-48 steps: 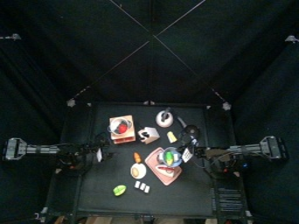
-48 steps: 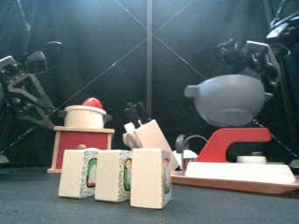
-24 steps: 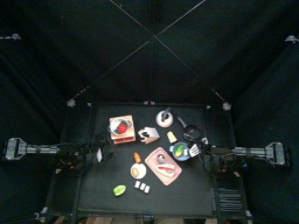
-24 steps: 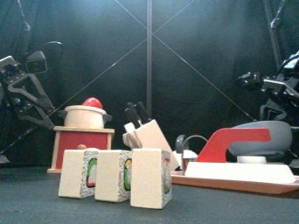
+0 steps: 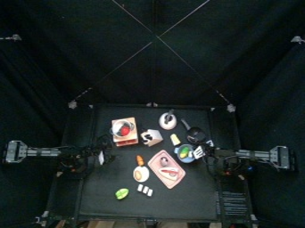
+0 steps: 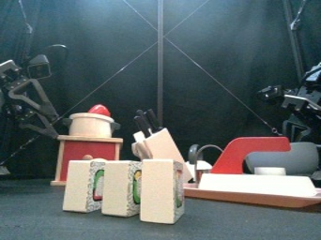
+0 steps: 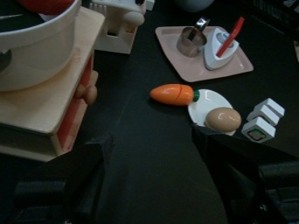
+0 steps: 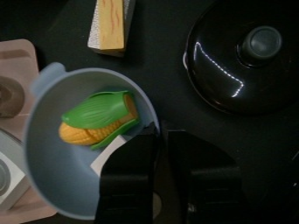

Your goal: Place bowl in right middle part of table

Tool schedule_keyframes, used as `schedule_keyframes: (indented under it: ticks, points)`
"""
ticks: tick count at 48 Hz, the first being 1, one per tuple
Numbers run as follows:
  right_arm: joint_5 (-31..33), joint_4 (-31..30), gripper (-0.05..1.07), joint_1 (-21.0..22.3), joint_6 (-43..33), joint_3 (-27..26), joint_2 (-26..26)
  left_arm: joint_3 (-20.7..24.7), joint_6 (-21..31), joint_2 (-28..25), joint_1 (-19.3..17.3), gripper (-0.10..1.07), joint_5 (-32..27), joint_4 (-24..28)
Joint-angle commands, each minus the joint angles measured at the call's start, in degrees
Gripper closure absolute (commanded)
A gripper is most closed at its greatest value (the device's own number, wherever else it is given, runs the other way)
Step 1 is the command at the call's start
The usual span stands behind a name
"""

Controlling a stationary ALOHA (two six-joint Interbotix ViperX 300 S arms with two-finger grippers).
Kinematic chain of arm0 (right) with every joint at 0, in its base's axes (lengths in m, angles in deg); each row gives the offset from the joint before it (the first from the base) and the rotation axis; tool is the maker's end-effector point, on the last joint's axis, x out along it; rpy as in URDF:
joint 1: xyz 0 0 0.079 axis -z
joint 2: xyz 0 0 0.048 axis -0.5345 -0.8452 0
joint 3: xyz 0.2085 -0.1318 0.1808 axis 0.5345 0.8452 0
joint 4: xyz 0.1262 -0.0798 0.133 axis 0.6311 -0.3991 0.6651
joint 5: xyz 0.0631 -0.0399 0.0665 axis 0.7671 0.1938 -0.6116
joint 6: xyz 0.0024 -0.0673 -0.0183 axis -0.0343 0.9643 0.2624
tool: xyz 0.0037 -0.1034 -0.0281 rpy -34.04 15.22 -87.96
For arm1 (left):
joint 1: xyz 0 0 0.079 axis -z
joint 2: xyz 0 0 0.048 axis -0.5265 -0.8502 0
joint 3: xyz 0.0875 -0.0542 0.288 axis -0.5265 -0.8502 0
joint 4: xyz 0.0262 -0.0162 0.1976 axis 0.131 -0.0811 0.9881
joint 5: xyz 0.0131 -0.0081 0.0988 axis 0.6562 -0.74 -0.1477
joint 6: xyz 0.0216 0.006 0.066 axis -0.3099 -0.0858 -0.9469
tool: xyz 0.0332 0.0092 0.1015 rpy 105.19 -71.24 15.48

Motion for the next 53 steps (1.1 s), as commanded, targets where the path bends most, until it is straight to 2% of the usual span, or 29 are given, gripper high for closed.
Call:
schedule_keyframes:
  ticks: [1,10,53]
  points:
    - [-0.35,0.26,0.44,0.18,-0.09,-0.44,-0.44,0.97,-0.09,-0.09,-0.09,-0.04,0.44,0.18]
    - [-0.35,0.35,0.35,0.18,-0.09,-0.44,-1.14,0.88,-0.09,-0.09,-0.09,-0.04,0.35,0.18]
    - [-0.70,-0.70,0.35,-0.35,0.70,-1.93,-0.70,1.14,-0.26,-0.09,0.26,-0.04,0.44,0.70]
